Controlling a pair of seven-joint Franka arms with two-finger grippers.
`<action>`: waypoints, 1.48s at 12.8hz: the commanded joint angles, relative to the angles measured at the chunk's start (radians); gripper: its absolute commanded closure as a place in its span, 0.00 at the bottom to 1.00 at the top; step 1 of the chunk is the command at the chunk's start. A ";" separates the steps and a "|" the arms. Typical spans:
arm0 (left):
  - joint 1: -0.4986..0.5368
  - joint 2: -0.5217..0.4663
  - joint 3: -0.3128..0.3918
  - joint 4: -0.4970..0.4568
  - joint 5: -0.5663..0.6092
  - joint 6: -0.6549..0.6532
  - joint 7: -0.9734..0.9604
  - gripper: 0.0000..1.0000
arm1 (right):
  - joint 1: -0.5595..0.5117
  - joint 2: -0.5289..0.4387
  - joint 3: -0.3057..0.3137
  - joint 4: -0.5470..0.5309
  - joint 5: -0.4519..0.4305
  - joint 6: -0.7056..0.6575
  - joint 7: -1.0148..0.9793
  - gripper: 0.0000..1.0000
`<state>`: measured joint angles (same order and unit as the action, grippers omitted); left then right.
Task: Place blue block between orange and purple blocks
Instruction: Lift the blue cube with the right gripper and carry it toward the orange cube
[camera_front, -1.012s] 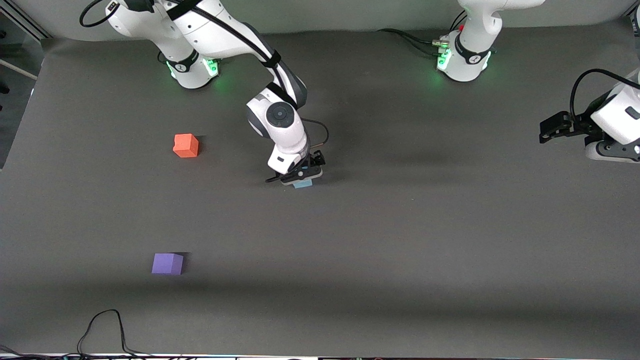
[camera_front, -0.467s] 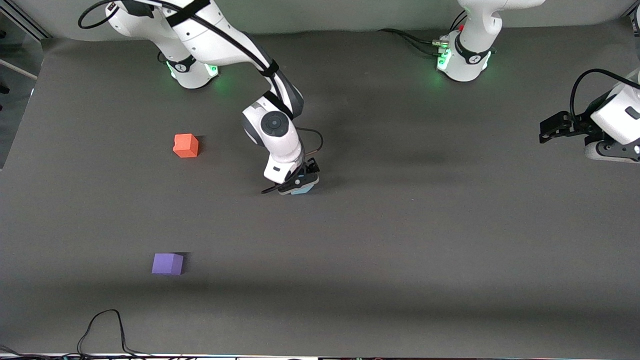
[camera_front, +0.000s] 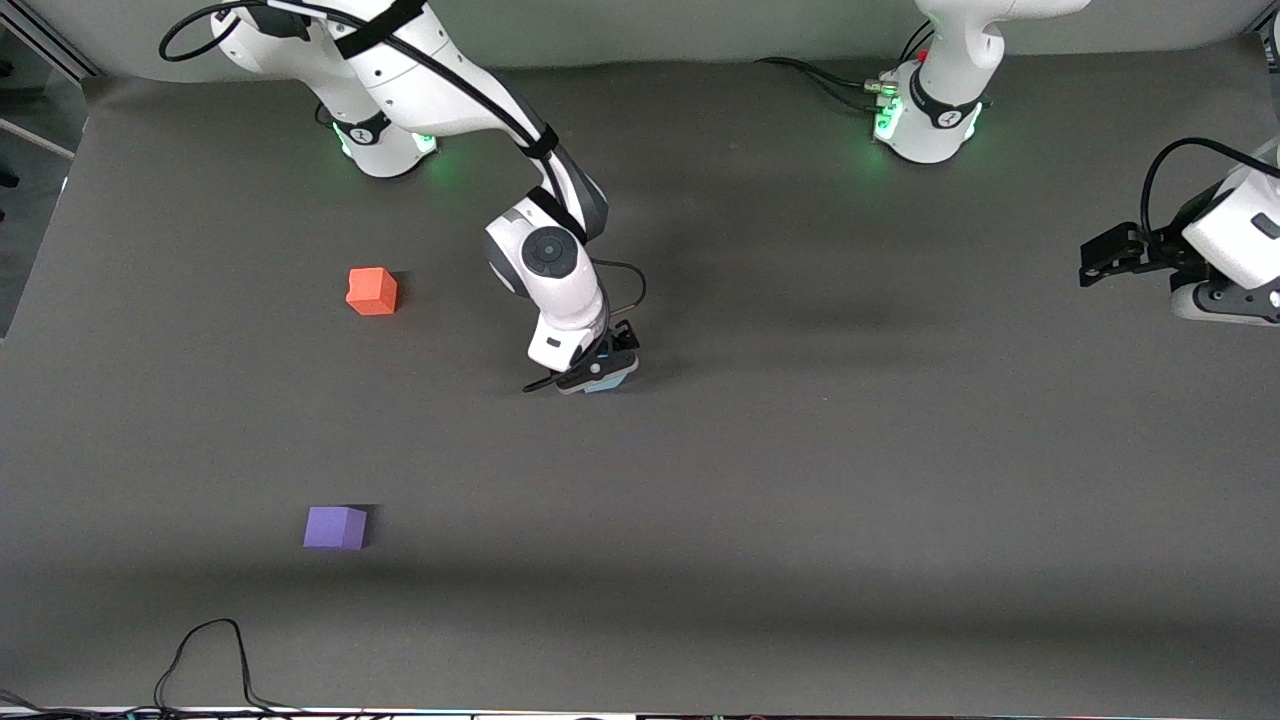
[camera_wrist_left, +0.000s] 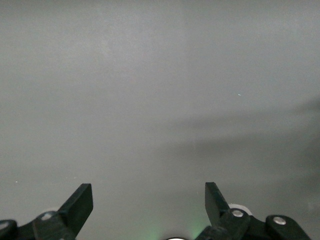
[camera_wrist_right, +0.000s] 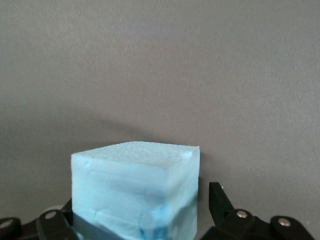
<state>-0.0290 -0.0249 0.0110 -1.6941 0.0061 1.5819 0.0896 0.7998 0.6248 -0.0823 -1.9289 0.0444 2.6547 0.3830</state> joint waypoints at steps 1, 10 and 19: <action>-0.014 -0.021 0.011 -0.006 0.012 -0.010 0.001 0.00 | -0.008 0.027 0.003 0.065 -0.002 -0.048 -0.010 0.00; -0.003 -0.012 0.014 0.021 0.011 -0.019 0.009 0.00 | -0.080 -0.097 -0.001 0.235 -0.005 -0.453 -0.027 0.91; -0.003 -0.004 0.015 0.033 0.011 -0.016 0.015 0.00 | -0.251 -0.487 -0.075 0.350 0.040 -0.993 -0.151 0.91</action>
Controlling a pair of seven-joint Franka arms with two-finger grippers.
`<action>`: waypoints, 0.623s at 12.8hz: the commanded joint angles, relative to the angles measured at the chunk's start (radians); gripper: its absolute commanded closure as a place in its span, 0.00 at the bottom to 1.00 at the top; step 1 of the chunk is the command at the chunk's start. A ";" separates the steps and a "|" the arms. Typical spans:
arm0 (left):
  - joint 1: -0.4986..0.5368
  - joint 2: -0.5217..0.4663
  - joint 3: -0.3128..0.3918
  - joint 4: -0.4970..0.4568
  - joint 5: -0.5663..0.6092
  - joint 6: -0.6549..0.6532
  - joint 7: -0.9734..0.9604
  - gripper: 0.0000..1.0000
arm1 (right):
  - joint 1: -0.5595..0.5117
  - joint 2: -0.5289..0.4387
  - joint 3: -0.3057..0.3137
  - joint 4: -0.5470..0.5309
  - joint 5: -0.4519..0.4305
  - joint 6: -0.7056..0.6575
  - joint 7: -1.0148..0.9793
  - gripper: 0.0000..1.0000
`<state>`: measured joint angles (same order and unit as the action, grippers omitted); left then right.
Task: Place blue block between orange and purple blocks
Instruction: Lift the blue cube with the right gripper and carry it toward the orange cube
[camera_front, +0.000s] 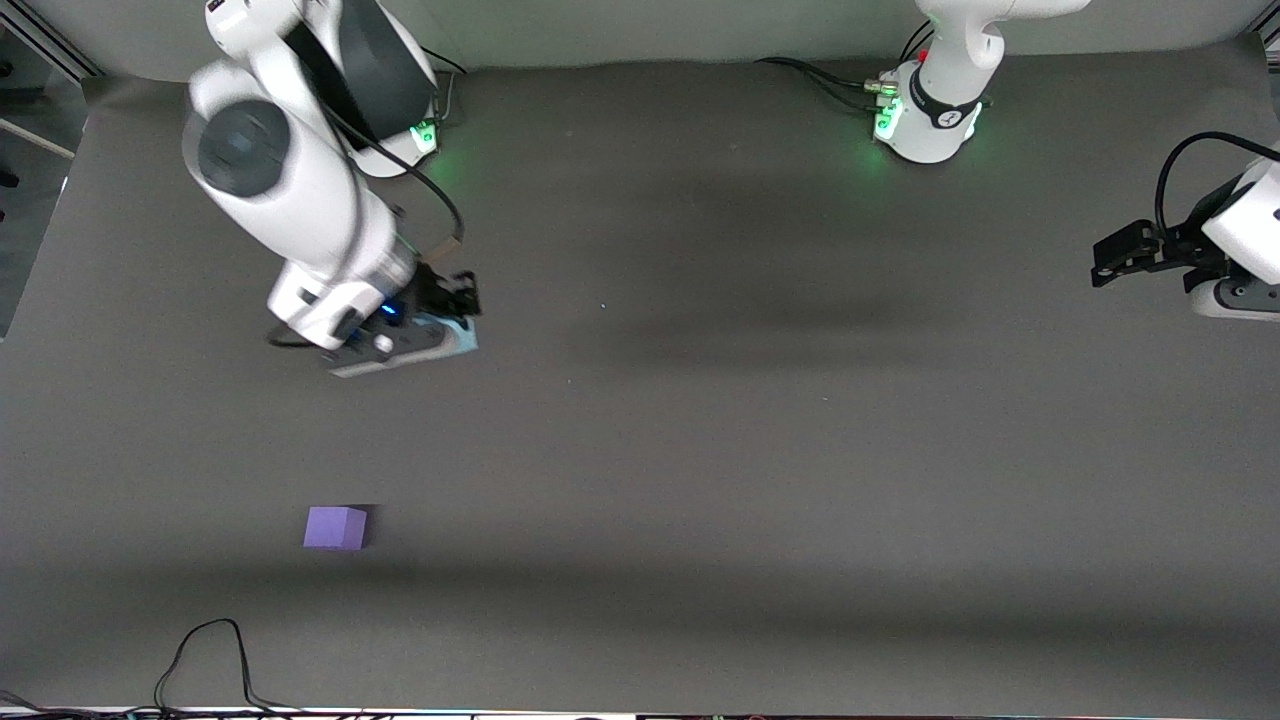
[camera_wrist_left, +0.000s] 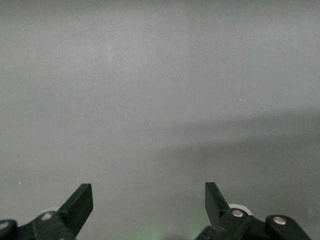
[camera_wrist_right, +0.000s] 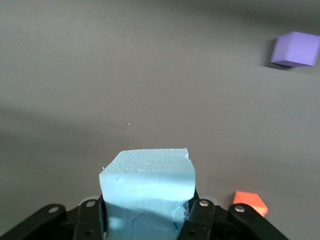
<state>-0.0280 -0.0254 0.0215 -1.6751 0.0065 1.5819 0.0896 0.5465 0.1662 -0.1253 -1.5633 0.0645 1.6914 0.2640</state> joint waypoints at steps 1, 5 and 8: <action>-0.004 -0.004 0.005 0.012 0.010 -0.016 0.012 0.00 | 0.004 -0.057 -0.052 -0.036 0.020 -0.038 -0.043 0.91; -0.004 -0.004 0.005 0.012 0.010 -0.014 0.012 0.00 | 0.006 -0.175 -0.279 -0.237 0.009 0.023 -0.292 0.91; -0.006 -0.004 0.005 0.011 0.010 -0.014 0.002 0.00 | 0.009 -0.211 -0.454 -0.273 -0.021 0.005 -0.451 0.89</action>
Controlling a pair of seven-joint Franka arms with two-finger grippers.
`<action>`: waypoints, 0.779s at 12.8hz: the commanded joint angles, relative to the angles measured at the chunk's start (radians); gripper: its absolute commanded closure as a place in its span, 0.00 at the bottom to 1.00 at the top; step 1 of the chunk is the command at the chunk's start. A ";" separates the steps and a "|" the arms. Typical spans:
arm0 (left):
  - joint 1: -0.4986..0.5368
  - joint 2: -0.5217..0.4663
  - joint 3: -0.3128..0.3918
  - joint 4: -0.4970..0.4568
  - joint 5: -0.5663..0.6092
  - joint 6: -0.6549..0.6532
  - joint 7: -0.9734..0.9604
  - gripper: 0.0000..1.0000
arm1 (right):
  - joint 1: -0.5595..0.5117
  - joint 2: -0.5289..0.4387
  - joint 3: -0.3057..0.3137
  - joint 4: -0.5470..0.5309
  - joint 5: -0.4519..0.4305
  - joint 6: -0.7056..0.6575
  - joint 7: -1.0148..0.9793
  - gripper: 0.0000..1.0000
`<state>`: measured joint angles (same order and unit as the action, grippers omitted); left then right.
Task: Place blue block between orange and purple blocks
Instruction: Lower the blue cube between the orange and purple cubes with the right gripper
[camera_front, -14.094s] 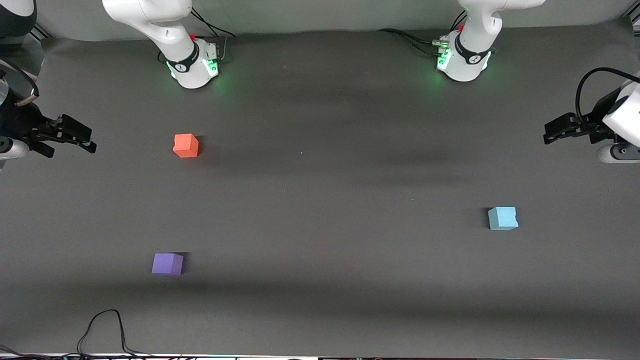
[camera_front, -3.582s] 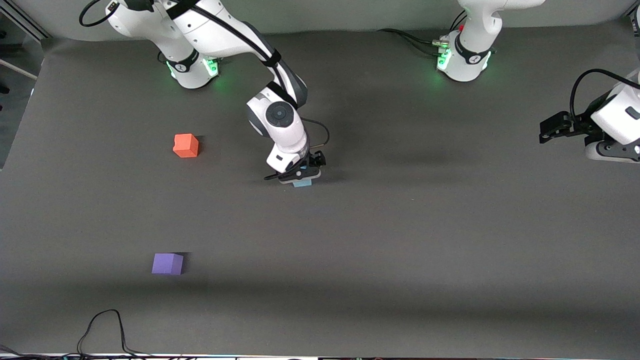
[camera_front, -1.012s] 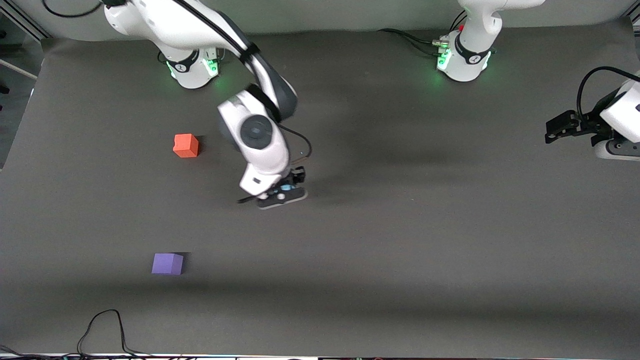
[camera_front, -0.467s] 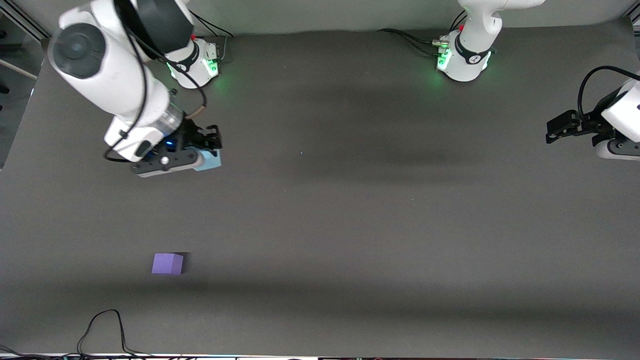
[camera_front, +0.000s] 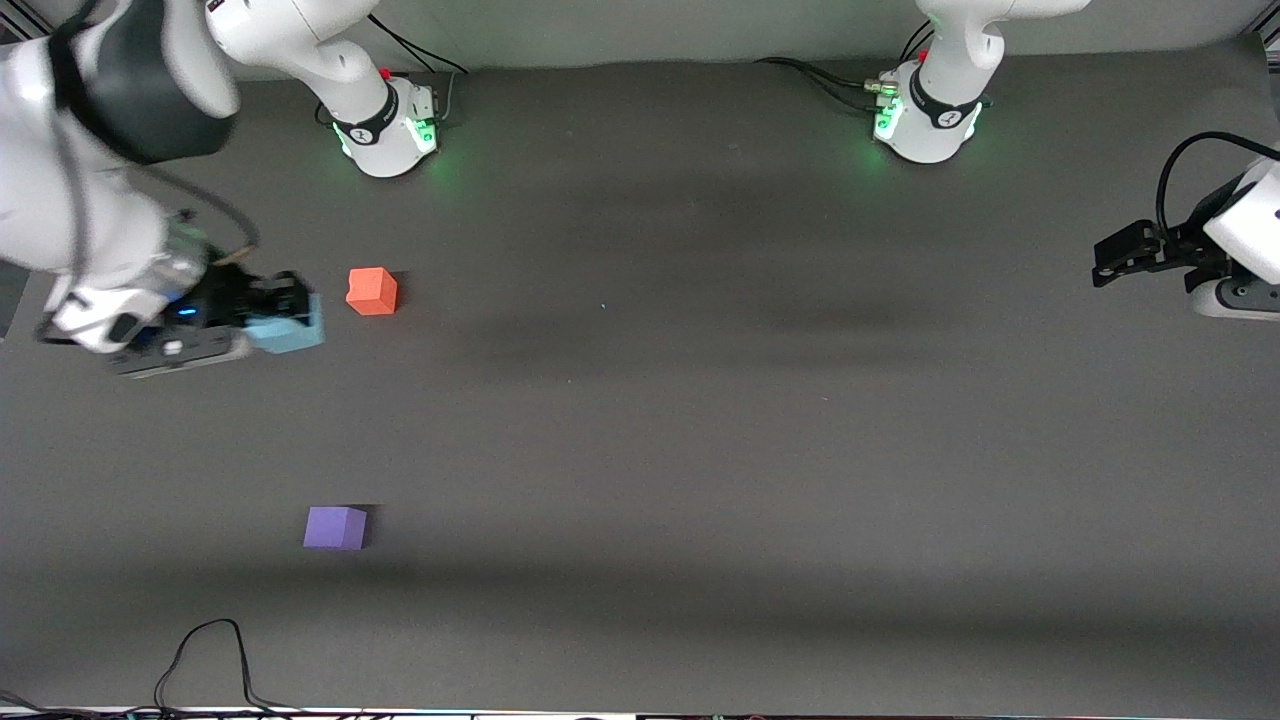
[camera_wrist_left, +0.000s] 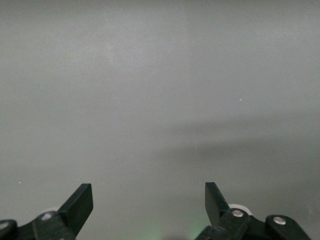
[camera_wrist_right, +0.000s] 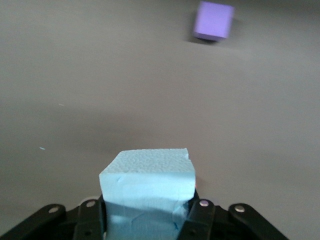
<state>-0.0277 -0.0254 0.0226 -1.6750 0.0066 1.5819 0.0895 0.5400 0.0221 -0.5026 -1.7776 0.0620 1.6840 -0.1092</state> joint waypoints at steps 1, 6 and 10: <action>-0.005 -0.004 0.003 0.011 0.010 -0.016 0.003 0.00 | 0.015 -0.067 -0.099 -0.060 -0.049 0.011 -0.105 0.89; -0.006 -0.002 0.002 0.011 0.010 -0.013 0.003 0.00 | 0.018 -0.012 -0.123 -0.095 -0.041 0.045 -0.100 0.89; -0.008 -0.002 0.002 0.009 0.010 -0.011 0.001 0.00 | 0.035 0.038 -0.120 -0.259 0.001 0.291 -0.095 0.89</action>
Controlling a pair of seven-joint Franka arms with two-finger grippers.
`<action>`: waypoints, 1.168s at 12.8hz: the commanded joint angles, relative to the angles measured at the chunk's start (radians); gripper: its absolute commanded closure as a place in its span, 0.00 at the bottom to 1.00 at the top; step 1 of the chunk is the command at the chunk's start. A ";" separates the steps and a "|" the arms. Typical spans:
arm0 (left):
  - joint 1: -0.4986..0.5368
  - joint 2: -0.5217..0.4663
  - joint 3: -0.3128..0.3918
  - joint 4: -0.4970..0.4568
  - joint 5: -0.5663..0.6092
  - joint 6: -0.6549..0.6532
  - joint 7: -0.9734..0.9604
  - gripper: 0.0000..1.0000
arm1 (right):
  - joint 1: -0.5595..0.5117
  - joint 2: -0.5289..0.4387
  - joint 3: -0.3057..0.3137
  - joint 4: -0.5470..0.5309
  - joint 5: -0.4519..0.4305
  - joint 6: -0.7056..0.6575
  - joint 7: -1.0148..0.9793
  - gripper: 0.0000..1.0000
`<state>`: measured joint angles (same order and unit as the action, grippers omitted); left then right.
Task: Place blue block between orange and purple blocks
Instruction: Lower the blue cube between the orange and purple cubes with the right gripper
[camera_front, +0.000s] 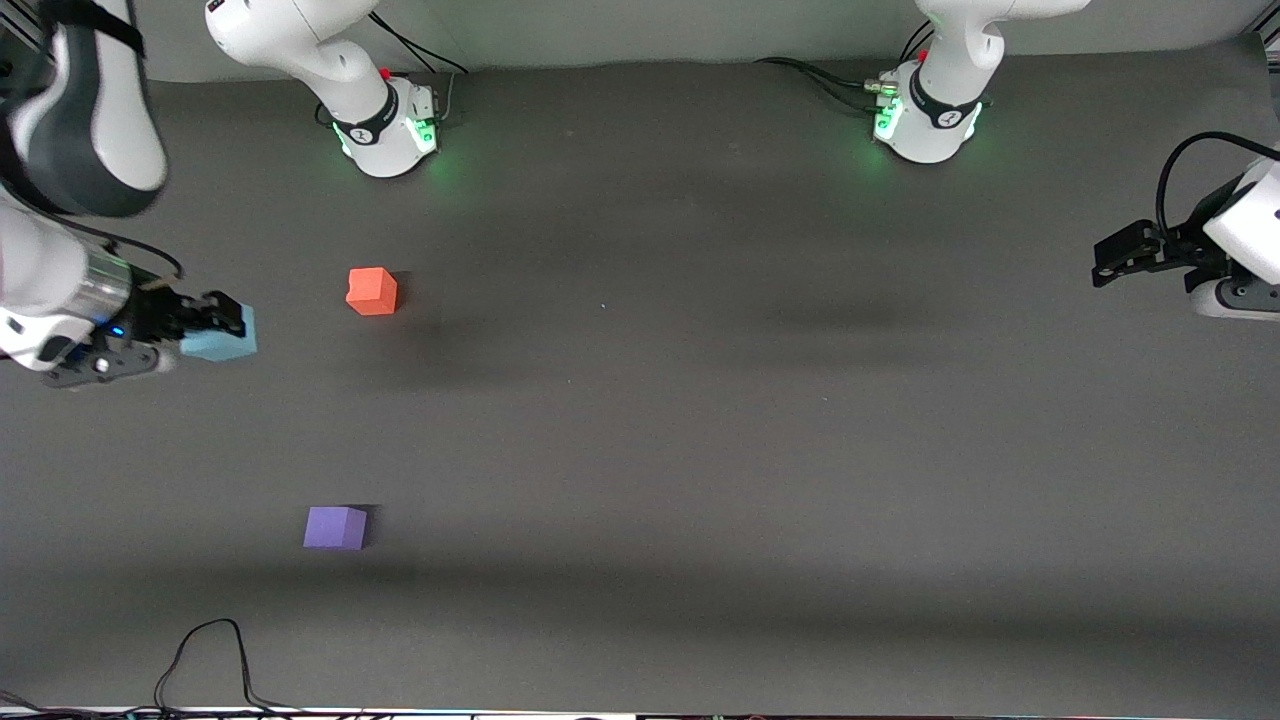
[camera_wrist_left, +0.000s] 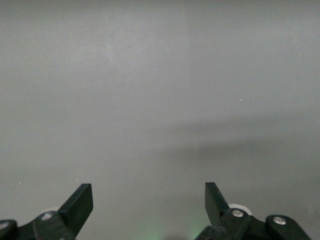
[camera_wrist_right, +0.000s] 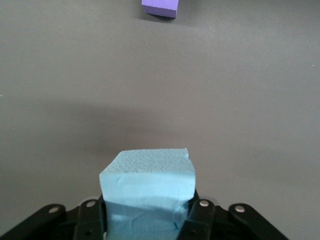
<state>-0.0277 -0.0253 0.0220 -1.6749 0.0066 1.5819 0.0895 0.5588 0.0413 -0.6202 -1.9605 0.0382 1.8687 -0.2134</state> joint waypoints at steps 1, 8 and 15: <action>-0.008 -0.001 0.003 0.009 0.010 -0.010 0.001 0.00 | 0.016 0.050 -0.004 -0.106 0.061 0.162 0.008 0.90; -0.006 0.001 0.003 0.008 0.010 -0.010 0.001 0.00 | 0.058 0.366 0.005 -0.110 0.366 0.438 -0.104 0.91; -0.008 0.001 0.004 0.009 0.010 -0.011 0.001 0.00 | 0.053 0.483 0.005 -0.110 0.537 0.515 -0.287 0.91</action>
<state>-0.0277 -0.0239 0.0216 -1.6756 0.0066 1.5819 0.0895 0.6084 0.5053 -0.6076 -2.0905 0.5199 2.3791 -0.4488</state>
